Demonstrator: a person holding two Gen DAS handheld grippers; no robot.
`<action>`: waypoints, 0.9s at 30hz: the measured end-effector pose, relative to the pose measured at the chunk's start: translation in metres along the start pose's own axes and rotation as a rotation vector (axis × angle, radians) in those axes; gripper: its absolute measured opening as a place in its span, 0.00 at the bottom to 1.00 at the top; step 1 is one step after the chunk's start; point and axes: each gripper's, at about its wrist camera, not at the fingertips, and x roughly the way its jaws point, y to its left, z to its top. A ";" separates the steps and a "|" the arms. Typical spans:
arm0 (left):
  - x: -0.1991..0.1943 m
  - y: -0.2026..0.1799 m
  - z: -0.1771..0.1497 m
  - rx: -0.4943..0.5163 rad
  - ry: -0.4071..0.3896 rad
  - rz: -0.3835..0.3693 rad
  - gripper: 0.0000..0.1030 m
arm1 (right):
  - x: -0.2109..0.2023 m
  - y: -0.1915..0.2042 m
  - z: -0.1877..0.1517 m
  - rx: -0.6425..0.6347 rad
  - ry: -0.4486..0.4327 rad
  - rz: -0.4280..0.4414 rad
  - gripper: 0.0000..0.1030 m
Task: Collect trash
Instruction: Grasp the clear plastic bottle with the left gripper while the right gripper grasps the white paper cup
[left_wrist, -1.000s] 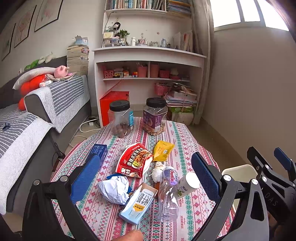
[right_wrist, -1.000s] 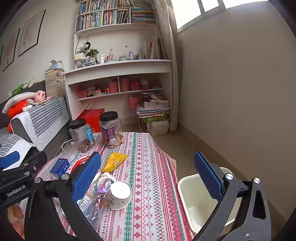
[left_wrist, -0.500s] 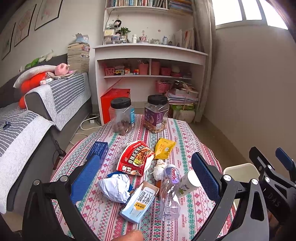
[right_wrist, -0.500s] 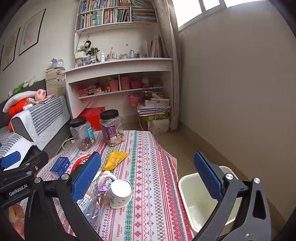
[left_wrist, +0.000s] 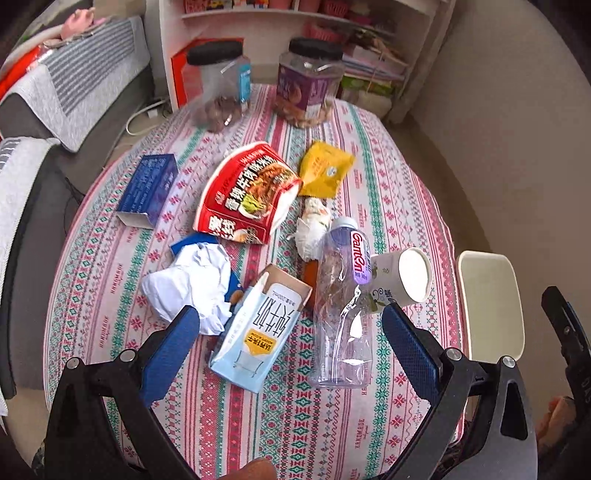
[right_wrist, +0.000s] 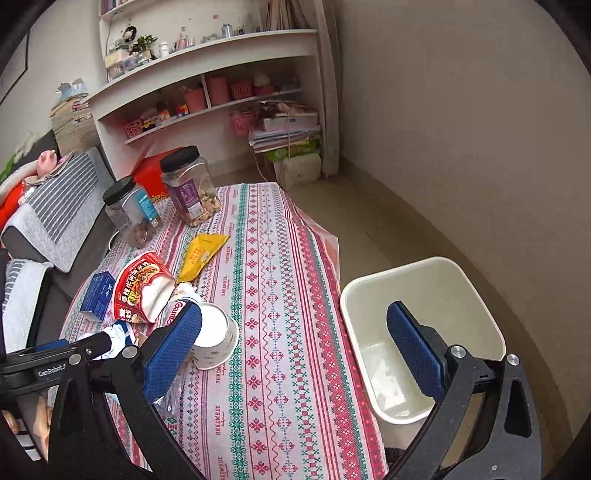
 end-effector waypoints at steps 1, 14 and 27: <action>0.007 -0.005 0.001 0.012 0.028 -0.005 0.93 | 0.002 -0.004 0.002 0.022 0.015 0.007 0.93; 0.089 -0.054 -0.008 0.257 0.277 0.032 0.43 | 0.030 -0.012 0.011 0.059 0.101 0.009 0.93; -0.005 0.013 0.030 0.112 -0.034 -0.054 0.43 | 0.062 0.075 0.007 -0.152 0.212 0.087 0.93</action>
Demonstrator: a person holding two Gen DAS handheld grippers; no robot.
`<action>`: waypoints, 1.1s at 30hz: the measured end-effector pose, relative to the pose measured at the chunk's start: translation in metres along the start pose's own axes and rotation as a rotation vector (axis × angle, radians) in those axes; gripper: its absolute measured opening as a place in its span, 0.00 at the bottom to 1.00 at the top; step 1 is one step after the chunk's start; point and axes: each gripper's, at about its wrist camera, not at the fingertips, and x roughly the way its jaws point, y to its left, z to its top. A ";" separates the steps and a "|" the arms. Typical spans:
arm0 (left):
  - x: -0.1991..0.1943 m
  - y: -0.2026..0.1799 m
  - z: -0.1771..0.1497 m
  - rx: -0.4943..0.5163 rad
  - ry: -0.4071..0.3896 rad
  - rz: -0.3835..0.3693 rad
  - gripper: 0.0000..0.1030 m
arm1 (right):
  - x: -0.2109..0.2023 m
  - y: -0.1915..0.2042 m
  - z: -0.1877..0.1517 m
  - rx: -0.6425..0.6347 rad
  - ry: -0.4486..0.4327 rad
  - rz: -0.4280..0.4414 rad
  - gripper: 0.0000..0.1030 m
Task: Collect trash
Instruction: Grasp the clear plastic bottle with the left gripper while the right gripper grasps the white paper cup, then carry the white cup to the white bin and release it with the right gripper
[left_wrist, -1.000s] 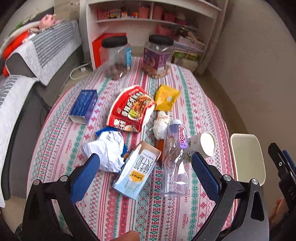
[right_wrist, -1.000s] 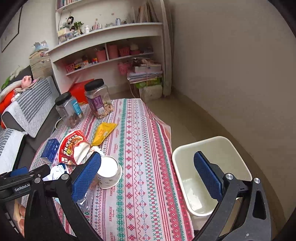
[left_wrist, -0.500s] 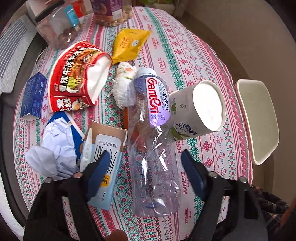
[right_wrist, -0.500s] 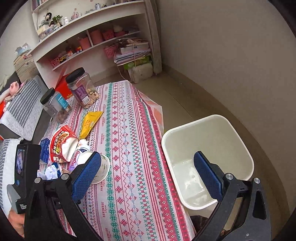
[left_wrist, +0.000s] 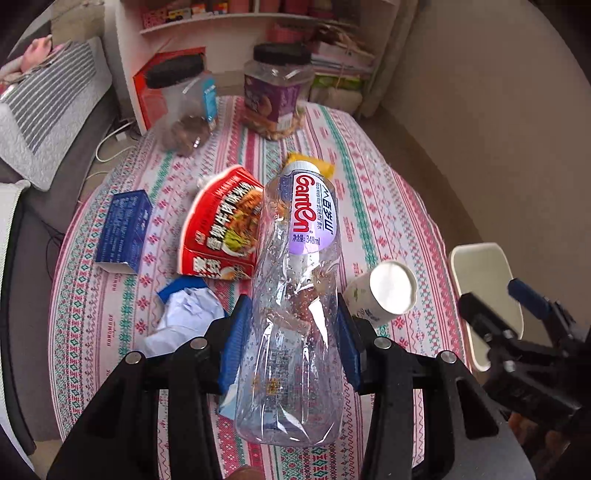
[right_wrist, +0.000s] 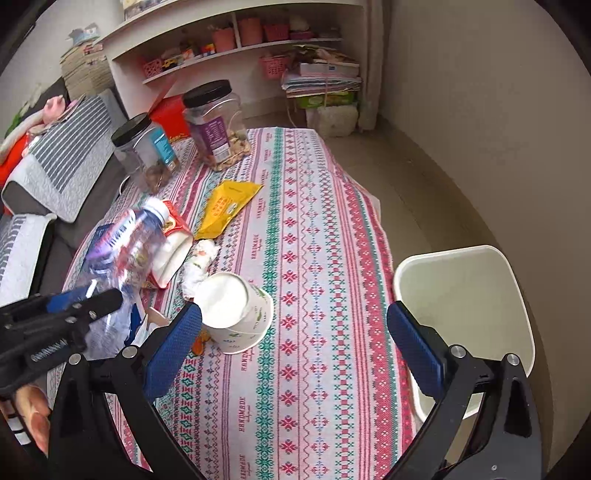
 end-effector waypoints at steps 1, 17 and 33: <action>-0.005 0.005 0.001 -0.016 -0.017 -0.002 0.43 | 0.004 0.009 0.001 -0.026 0.007 -0.002 0.93; -0.009 0.038 0.002 -0.090 -0.058 0.005 0.43 | 0.075 0.041 -0.003 -0.084 0.152 0.048 0.51; -0.012 0.002 0.006 -0.052 -0.161 -0.028 0.43 | 0.017 -0.005 0.027 0.005 -0.073 0.021 0.51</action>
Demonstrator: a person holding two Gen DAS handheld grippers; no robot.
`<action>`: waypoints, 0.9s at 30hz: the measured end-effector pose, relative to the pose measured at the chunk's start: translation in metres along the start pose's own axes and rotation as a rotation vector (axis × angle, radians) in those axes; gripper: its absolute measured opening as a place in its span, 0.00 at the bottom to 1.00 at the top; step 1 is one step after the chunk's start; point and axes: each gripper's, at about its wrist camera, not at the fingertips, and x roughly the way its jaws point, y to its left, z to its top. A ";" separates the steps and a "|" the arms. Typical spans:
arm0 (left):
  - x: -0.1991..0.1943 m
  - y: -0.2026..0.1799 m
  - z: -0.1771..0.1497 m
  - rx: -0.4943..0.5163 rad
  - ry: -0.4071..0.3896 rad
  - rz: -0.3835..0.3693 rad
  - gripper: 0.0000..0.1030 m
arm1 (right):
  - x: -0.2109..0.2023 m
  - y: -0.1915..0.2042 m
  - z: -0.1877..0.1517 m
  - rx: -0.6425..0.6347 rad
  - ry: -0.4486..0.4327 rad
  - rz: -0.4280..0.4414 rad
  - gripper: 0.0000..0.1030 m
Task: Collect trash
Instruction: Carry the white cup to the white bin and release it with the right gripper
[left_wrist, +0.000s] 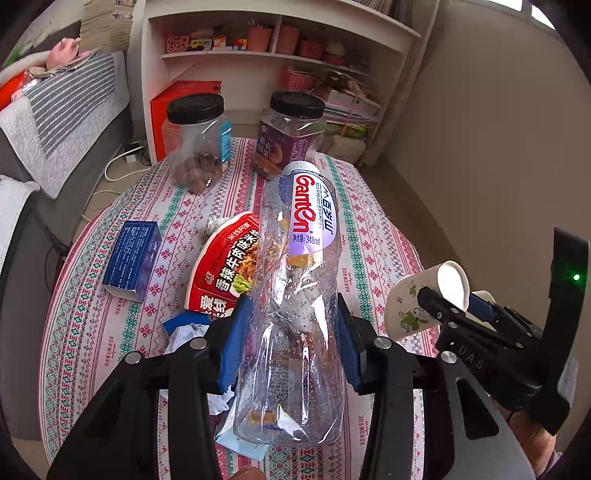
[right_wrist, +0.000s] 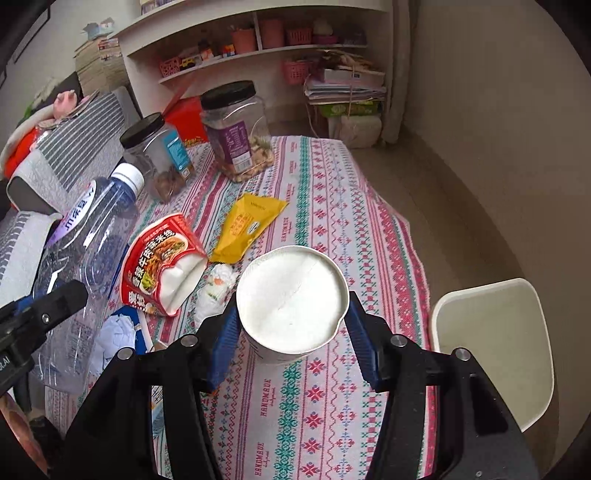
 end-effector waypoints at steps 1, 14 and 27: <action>0.001 -0.003 0.000 0.006 -0.001 -0.004 0.43 | -0.004 -0.006 0.002 0.008 -0.014 -0.012 0.51; 0.021 -0.061 -0.012 0.096 0.019 -0.058 0.43 | -0.042 -0.088 0.011 0.115 -0.120 -0.150 0.51; 0.042 -0.160 -0.038 0.228 0.091 -0.158 0.43 | -0.089 -0.195 -0.001 0.368 -0.167 -0.201 0.66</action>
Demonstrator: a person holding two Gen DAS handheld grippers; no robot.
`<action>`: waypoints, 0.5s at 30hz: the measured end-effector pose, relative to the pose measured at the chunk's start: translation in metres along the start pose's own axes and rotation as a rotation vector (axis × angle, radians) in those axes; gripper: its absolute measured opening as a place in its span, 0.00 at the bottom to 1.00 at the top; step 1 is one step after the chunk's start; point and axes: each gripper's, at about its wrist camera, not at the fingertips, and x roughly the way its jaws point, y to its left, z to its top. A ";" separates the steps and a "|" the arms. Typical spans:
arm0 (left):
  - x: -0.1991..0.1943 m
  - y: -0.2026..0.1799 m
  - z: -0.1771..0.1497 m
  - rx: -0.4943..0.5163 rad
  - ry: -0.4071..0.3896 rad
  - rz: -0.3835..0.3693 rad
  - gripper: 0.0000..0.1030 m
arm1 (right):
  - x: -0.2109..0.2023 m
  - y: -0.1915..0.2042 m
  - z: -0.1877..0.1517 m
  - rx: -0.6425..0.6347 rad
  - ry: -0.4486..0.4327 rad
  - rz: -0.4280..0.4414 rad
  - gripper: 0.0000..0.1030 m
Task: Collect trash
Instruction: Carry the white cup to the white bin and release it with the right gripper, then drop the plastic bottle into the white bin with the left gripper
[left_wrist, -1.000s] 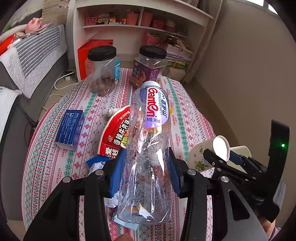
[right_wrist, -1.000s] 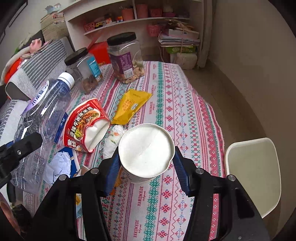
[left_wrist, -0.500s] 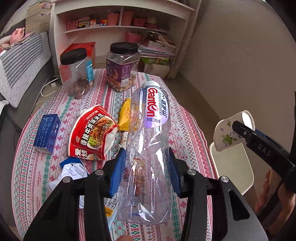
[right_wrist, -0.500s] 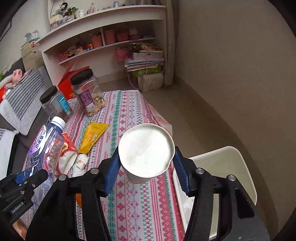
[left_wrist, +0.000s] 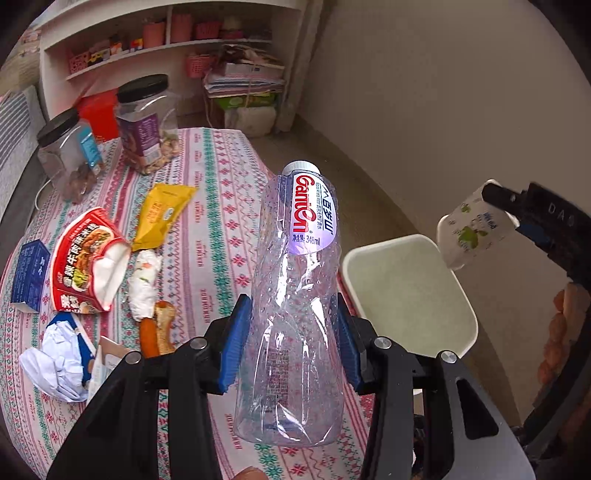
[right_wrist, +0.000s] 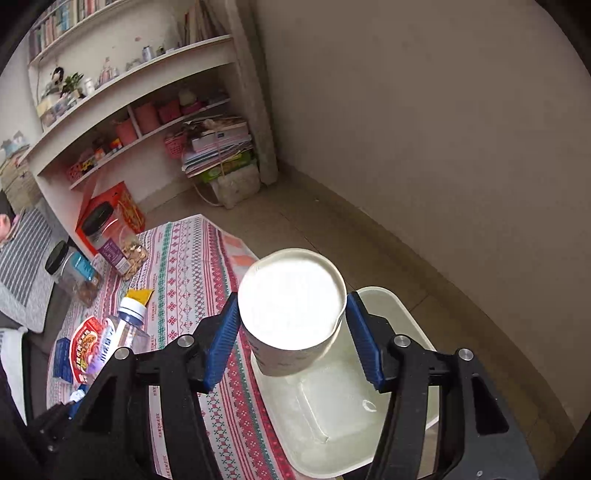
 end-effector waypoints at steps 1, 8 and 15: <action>0.003 -0.009 -0.002 0.015 0.007 -0.005 0.43 | -0.004 -0.008 0.002 0.021 -0.014 -0.009 0.73; 0.025 -0.063 -0.005 0.085 0.054 -0.047 0.43 | -0.019 -0.046 0.013 0.134 -0.070 -0.023 0.80; 0.044 -0.108 0.002 0.135 0.073 -0.081 0.43 | -0.025 -0.059 0.014 0.165 -0.086 -0.030 0.83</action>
